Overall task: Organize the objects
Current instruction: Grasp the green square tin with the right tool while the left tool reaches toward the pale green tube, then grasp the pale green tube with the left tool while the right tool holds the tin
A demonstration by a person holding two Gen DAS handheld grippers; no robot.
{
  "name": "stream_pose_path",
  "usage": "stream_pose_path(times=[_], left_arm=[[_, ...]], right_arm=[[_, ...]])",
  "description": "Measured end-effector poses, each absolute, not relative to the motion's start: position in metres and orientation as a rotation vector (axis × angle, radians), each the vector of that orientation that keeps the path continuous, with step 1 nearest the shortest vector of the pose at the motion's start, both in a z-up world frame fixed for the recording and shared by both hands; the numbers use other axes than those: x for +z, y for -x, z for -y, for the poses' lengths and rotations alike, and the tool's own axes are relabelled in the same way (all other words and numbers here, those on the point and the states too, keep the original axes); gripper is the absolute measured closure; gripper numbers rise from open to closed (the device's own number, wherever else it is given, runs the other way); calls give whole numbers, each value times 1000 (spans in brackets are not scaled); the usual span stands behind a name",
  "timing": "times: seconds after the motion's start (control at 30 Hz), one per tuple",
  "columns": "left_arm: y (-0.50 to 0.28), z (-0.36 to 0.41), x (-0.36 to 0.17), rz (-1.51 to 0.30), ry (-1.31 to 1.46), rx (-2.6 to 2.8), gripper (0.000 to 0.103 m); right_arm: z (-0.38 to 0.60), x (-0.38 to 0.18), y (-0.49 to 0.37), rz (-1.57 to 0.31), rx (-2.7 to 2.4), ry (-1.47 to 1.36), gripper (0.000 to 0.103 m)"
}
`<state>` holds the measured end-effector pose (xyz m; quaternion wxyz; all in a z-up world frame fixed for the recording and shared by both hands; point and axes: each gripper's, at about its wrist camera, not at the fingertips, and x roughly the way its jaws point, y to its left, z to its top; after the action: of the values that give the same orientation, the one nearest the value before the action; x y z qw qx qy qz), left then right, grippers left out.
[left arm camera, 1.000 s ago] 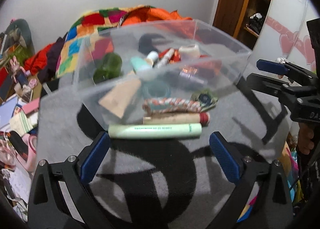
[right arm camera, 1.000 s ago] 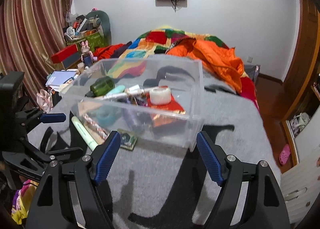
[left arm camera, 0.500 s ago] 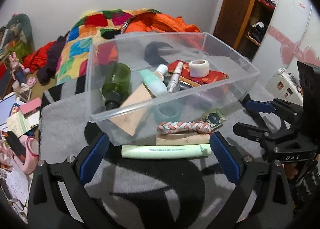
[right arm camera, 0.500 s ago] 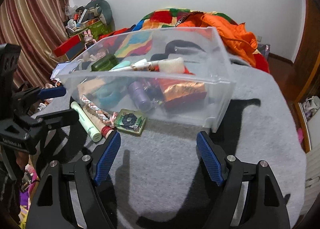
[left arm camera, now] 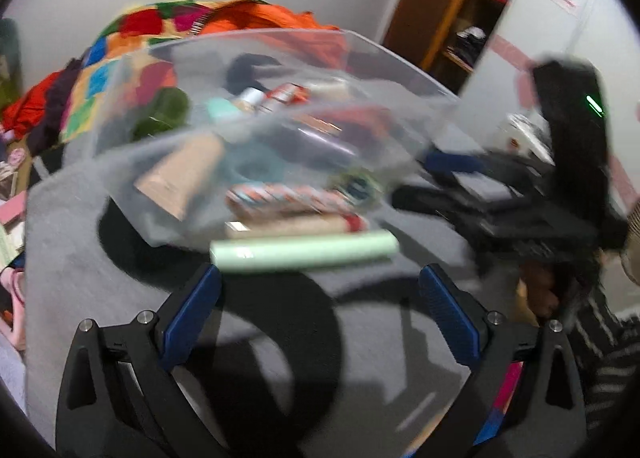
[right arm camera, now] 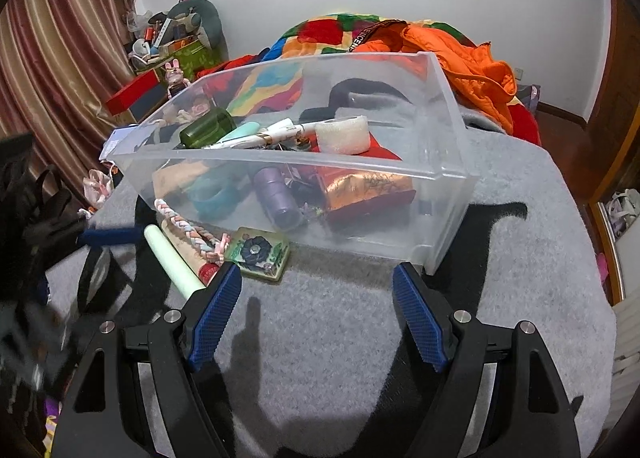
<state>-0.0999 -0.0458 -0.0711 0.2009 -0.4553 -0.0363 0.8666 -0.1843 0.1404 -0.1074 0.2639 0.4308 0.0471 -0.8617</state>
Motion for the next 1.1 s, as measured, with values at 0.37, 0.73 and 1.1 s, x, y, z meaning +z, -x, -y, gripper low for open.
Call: stream_pose_path(times=[0.37,0.73,1.1], left_arm=[[110,60,-60,21,1245,2513,2],[120,48,-78,79,1248,2428,3],[78,18,-72,-28,1241,2342,29]], right_arm=[[-113,-114,193,-166,-2303,-1205,29],[-114,-118,193,-233,-2331,-1219,68],[-156,-111,171,-202,-2371,-1178,69]])
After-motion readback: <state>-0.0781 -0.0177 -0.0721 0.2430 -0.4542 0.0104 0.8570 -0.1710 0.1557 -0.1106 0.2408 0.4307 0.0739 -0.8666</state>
